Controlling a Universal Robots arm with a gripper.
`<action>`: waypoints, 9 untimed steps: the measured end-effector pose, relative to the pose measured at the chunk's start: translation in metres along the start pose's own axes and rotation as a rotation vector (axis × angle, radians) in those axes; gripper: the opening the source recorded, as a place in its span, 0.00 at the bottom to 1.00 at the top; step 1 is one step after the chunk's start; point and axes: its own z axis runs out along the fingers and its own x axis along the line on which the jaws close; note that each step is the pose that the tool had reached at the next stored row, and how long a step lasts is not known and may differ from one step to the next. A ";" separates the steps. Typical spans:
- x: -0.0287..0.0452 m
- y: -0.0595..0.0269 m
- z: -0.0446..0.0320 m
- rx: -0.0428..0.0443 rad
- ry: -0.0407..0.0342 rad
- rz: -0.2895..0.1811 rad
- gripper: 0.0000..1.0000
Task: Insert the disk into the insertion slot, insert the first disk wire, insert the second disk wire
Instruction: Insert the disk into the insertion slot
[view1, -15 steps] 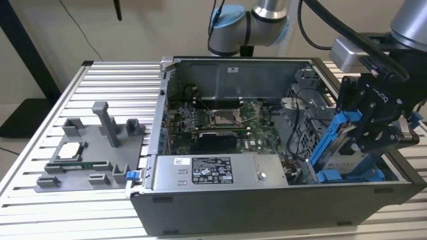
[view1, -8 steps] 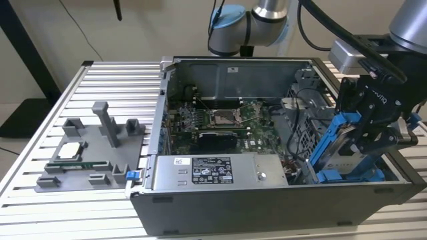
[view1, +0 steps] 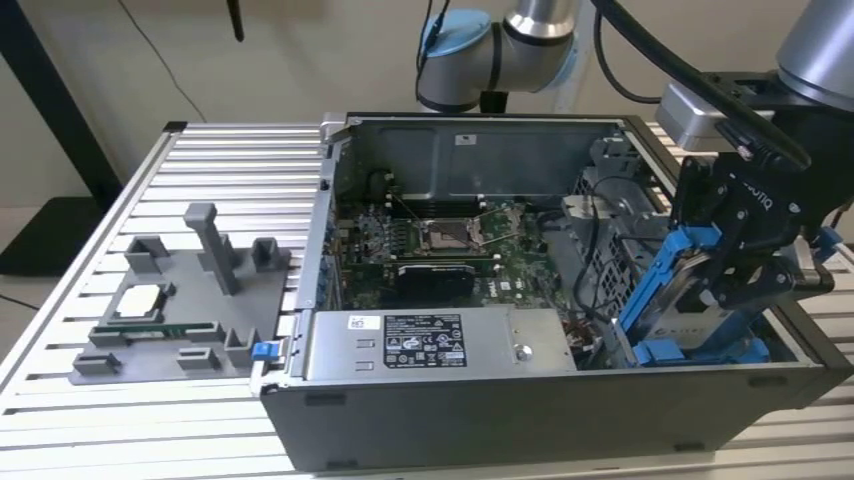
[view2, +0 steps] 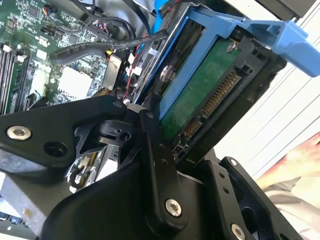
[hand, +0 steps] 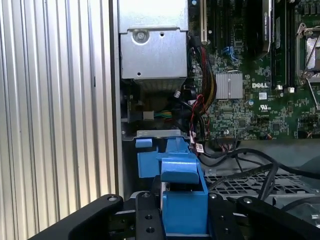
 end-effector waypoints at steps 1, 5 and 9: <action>0.0000 0.0000 0.0000 0.0000 0.0000 0.000 0.00; 0.0000 0.0000 0.0001 -0.0001 0.0001 0.000 1.00; 0.0000 0.0000 -0.0004 0.0000 -0.0001 0.000 1.00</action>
